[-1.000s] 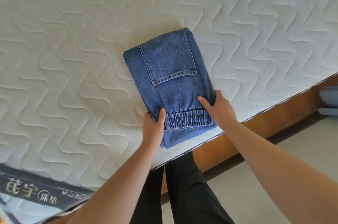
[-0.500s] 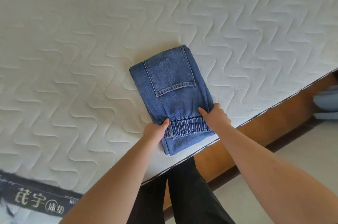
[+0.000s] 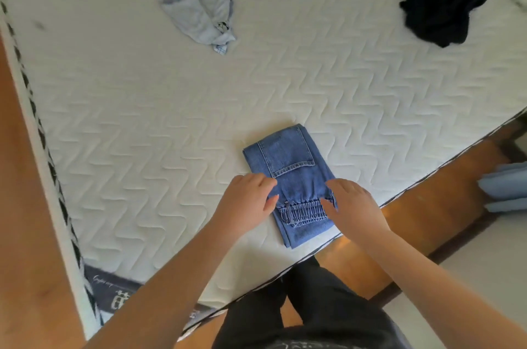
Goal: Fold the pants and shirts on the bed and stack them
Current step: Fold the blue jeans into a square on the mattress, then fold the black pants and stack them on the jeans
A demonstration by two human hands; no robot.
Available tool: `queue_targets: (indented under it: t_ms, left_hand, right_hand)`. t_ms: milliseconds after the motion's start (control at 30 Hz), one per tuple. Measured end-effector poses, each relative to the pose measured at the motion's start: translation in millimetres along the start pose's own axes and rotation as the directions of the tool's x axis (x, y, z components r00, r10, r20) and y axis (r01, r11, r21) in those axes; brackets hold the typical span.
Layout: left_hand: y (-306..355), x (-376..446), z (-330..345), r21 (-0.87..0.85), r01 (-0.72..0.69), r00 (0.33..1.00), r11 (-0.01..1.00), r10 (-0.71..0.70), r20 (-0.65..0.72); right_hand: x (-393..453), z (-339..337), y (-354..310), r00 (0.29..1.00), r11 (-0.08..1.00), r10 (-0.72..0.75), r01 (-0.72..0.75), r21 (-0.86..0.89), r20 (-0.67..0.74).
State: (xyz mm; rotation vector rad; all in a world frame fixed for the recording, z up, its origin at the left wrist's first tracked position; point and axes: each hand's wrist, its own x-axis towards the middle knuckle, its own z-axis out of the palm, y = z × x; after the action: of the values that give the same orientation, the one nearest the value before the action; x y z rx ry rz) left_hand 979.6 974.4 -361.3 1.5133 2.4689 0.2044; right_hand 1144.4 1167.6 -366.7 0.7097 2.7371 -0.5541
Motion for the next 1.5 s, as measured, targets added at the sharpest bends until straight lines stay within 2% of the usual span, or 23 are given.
queue_targets:
  t_ms: [167,300,467,600,700,800,967,1233,1333,1500]
  left_hand:
    - [16,-45,-77,0.094,-0.108,0.985,0.99,0.119,-0.122]
    - [26,-78,-105,0.086,-0.178,0.939,0.98,0.196,-0.283]
    - [41,-100,-111,0.135,-0.115,0.961,0.984,0.145,-0.236]
    - [63,-99,-110,0.169,-0.159,0.963,0.973,0.19,-0.192]
    - [88,-88,-111,0.168,-0.217,0.951,0.962,0.247,-0.187]
    - [118,-73,-110,0.173,-0.288,0.934,0.942,0.316,-0.164]
    - [179,-45,-104,0.21,-0.377,0.917,0.902,0.396,-0.053]
    - [313,2,-87,0.243,-0.528,0.837,0.814,0.548,-0.014]
    - [354,15,-87,0.252,-0.551,0.822,0.795,0.569,0.004]
    - [390,45,-87,0.248,-0.594,0.791,0.765,0.611,0.012]
  right_hand:
    - [-43,-48,-54,0.97,0.987,-0.149,0.134,-0.09,-0.194]
    - [-76,-66,-77,0.918,0.977,-0.206,0.172,-0.127,-0.34]
    - [-118,-69,-82,0.896,0.972,-0.205,0.139,-0.191,-0.394]
    - [-150,-73,-69,0.888,0.971,-0.176,0.084,-0.225,-0.425]
    - [-171,-77,-52,0.882,0.973,-0.122,0.016,-0.23,-0.454]
    - [-191,-78,-31,0.877,0.985,-0.028,-0.058,-0.163,-0.479]
    - [-231,-83,17,0.865,0.978,0.126,-0.19,-0.084,-0.485]
    - [-298,-92,120,0.745,0.913,0.361,-0.405,0.05,-0.56]
    - [-311,-92,151,0.702,0.888,0.402,-0.456,0.062,-0.588]
    - [-312,-101,190,0.677,0.862,0.431,-0.504,0.051,-0.596]
